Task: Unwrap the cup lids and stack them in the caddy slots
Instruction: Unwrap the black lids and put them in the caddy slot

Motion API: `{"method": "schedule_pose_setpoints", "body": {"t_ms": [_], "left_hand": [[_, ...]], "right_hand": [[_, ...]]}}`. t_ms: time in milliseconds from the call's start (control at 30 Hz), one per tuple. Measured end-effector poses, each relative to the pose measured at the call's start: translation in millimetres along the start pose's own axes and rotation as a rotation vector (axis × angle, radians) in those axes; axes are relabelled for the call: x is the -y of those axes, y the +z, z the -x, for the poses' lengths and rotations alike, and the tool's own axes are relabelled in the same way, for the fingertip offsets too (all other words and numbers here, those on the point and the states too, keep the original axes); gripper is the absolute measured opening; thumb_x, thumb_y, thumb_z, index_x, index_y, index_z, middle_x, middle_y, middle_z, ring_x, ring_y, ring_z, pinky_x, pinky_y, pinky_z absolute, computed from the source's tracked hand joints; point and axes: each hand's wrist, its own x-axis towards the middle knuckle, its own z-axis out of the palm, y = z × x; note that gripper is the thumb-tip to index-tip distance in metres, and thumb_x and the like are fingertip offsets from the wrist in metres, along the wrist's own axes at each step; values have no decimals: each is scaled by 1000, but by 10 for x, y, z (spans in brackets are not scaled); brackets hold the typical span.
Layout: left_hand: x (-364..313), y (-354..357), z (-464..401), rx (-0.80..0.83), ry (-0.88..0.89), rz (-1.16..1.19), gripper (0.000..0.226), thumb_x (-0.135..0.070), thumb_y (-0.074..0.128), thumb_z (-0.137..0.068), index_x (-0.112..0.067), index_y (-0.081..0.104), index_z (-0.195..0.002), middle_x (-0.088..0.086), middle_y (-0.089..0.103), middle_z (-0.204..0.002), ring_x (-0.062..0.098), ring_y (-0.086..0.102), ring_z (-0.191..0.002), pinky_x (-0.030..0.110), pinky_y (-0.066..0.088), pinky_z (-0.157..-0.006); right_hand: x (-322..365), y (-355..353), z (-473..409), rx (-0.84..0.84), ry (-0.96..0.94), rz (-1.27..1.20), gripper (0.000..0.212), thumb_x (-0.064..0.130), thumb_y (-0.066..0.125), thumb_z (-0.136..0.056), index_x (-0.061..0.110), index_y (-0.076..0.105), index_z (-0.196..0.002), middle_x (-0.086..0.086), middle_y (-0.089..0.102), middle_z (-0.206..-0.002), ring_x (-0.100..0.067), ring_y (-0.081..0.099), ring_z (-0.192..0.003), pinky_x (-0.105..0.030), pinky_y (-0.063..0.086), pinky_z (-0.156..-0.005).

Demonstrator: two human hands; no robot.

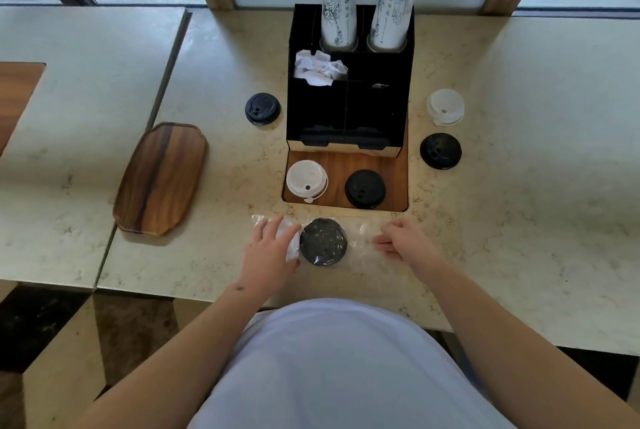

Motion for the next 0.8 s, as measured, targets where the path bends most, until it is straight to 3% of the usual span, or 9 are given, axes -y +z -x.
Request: {"method": "schedule_pose_setpoints", "body": {"t_ms": [100,167,300,433,567,633,700,800], "left_hand": [[7,-4,-8,-8,-2,5,72,-39,75,-85,-36,42,-148,2,30,-162,34,18,-149,51,43,-108],[10,-9,-8,-11,0,9,71,-39,75,-84,-36,43,-147,2,31,-162,34,18,-148,52,44,-106],[17,-12,-10,-12,0,16,70,-38,75,-84,-37,43,-147,2,30,-162,33,18,-148,52,46,-104],[14,-12,-6,-14,9,1,71,-41,74,-86,-37,40,-148,2,30,-162,33,18,-148,52,46,-106],[25,-12,0,-22,19,5,71,-41,74,-86,-36,41,-148,2,30,-162,34,19,-148,53,46,-106],[24,-14,-2,-24,20,0,71,-42,74,-86,-36,41,-148,2,30,-162,33,19,-148,53,46,-106],[20,-18,-1,-24,20,2,70,-41,75,-85,-36,42,-147,2,31,-162,34,19,-148,53,45,-106],[30,-16,8,-28,24,26,69,-39,77,-84,-36,45,-145,2,32,-161,34,20,-148,54,45,-106]], "right_hand": [[-26,-24,17,38,-81,138,38,46,64,-93,11,60,-77,4,60,-72,-15,56,-71,-30,49,-72],[-47,-9,9,42,-138,161,37,38,67,-92,11,53,-71,3,45,-63,-16,47,-65,-32,41,-67],[-12,-15,-18,0,-167,116,20,25,69,-86,12,64,-72,0,56,-69,-15,54,-69,-31,46,-68],[1,-82,-8,130,-109,-140,14,21,69,-90,9,63,-86,-7,75,-85,-16,73,-77,-30,58,-71],[1,-118,12,186,-2,-337,18,20,60,-95,9,62,-81,-5,62,-66,-13,55,-53,-25,51,-51],[-33,-146,1,250,74,-414,22,16,54,-94,0,69,-92,-3,56,-62,-12,52,-52,-24,49,-47],[-63,-171,2,353,145,-417,30,12,46,-96,-4,70,-108,-4,55,-62,-12,51,-52,-24,49,-46],[-77,-166,-5,456,143,-207,28,9,47,-100,0,68,-117,-2,56,-68,-10,49,-57,-23,47,-51]]}}
